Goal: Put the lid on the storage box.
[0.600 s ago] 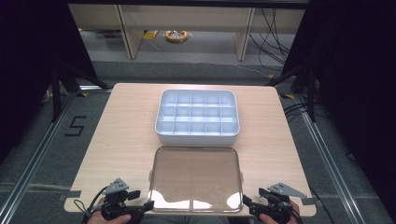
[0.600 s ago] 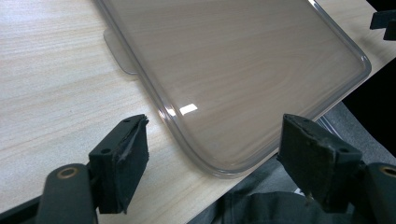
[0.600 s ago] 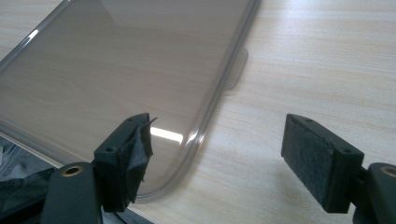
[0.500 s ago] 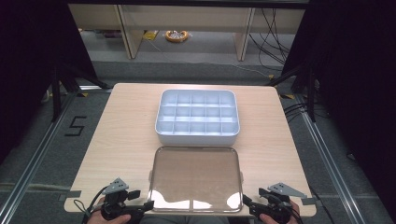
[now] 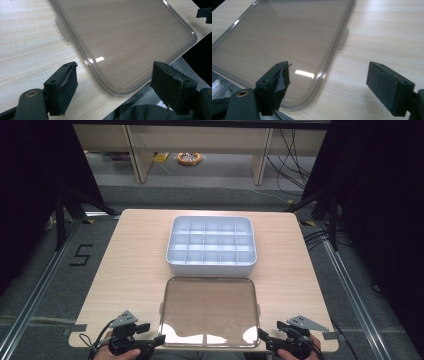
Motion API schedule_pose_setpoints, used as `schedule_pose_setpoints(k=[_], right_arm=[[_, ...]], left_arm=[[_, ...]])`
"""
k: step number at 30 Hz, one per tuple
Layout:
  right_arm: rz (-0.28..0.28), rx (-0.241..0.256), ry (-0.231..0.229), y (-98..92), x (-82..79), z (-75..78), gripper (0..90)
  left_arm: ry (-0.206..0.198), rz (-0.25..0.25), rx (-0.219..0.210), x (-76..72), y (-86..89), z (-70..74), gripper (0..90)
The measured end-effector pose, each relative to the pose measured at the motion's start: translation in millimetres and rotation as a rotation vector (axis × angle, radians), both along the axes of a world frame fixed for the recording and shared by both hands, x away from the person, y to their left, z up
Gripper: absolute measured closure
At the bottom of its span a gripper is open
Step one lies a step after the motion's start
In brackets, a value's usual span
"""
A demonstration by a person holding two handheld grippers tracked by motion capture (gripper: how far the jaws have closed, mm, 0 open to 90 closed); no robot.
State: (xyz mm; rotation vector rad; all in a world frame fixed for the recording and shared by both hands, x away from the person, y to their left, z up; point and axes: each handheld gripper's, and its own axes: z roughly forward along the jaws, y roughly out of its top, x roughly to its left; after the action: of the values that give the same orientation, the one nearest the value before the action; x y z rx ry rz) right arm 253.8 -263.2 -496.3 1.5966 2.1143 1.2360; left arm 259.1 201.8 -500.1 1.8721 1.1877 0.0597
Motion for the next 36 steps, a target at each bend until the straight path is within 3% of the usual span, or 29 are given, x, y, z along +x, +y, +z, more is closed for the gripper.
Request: schedule_pose_setpoints(k=[3, 4, 5, 6, 7, 11, 12, 14, 15, 16, 17, 18, 19, 21, 25, 28, 29, 32, 34, 35, 36], right_arm=[[0.008, 0.003, -0.010, 0.3, 0.0, 0.5, 16.8], [-0.017, 0.025, 0.027, 3.2, -2.8, 2.8, 16.9], [0.006, -0.011, -0.012, 0.4, -0.4, 1.5, 16.8], [0.006, -0.011, -0.012, 0.4, -0.4, 1.5, 16.8], [-0.019, 0.000, 0.017, 3.3, -2.5, 3.1, 16.8], [0.006, 0.001, -0.011, 0.5, -0.2, 2.0, 17.3], [0.004, -0.002, -0.009, 0.9, 0.2, 1.8, 17.8], [-0.007, 0.046, 0.026, 4.8, -1.3, 2.4, 19.1], [0.011, 0.032, -0.004, 3.8, 1.6, 0.4, 20.0], [-0.011, 0.050, 0.041, 6.2, -0.2, 2.2, 21.0], [0.013, 0.033, 0.003, 4.2, 3.7, -0.7, 21.9], [0.009, 0.029, 0.008, 4.9, 5.0, -1.1, 22.8], [-0.004, 0.064, 0.036, 7.8, 4.1, -0.3, 23.9], [0.013, 0.042, 0.010, 6.1, 7.5, -2.1, 24.5], [0.012, 0.086, 0.031, 6.9, 14.1, -5.1, 28.5], [-0.006, 0.089, 0.066, 5.6, 18.9, -6.7, 31.0], [-0.002, 0.115, 0.067, 6.4, 20.8, -8.9, 31.7], [-0.011, 0.155, 0.127, 10.4, 22.5, -9.6, 33.8], [0.006, 0.137, 0.100, 9.6, 25.2, -12.7, 34.5], [-0.006, 0.161, 0.145, 13.0, 24.0, -13.2, 35.8], [-0.002, 0.164, 0.158, 13.9, 24.0, -13.8, 36.5]], left_arm=[[-0.002, -0.001, 0.005, 0.0, -0.3, -0.1, 20.1], [-0.003, -0.003, 0.008, 0.1, -0.1, -0.1, 20.1], [-0.004, -0.002, 0.009, 0.1, -0.4, -0.3, 20.1], [-0.004, -0.002, 0.009, 0.1, -0.4, -0.3, 20.2], [-0.003, -0.004, 0.010, 0.2, -0.7, -0.6, 20.5], [0.000, 0.000, 0.014, 0.3, -1.2, -0.8, 21.4], [0.017, 0.003, -0.021, 1.1, -2.1, -1.5, 21.4], [0.026, -0.001, -0.027, 2.7, -3.2, -1.8, 22.2], [0.026, -0.001, -0.027, 2.7, -3.2, -1.8, 22.6], [0.019, -0.001, -0.010, 4.9, -4.9, -2.3, 23.3], [0.026, 0.005, -0.019, 6.2, -6.3, -2.8, 23.7], [0.029, 0.008, -0.022, 7.0, -7.1, -3.0, 24.6], [0.029, 0.004, -0.018, 7.9, -7.5, -2.9, 25.1], [0.031, 0.005, -0.020, 8.7, -8.5, -3.1, 26.2], [0.036, 0.005, -0.010, 14.9, -9.4, -3.7, 28.4], [0.044, 0.022, -0.005, 21.0, -9.8, -5.2, 35.0], [0.047, 0.017, 0.000, 23.7, -9.1, -6.1, 35.0], [0.066, 0.012, 0.012, 30.9, -8.9, -9.5, 41.6], [0.076, 0.017, 0.009, 31.1, -9.4, -10.5, 43.3], [0.079, 0.009, 0.012, 31.5, -9.4, -11.5, 45.1], [0.078, 0.014, 0.018, 31.3, -10.0, -12.6, 46.4]])
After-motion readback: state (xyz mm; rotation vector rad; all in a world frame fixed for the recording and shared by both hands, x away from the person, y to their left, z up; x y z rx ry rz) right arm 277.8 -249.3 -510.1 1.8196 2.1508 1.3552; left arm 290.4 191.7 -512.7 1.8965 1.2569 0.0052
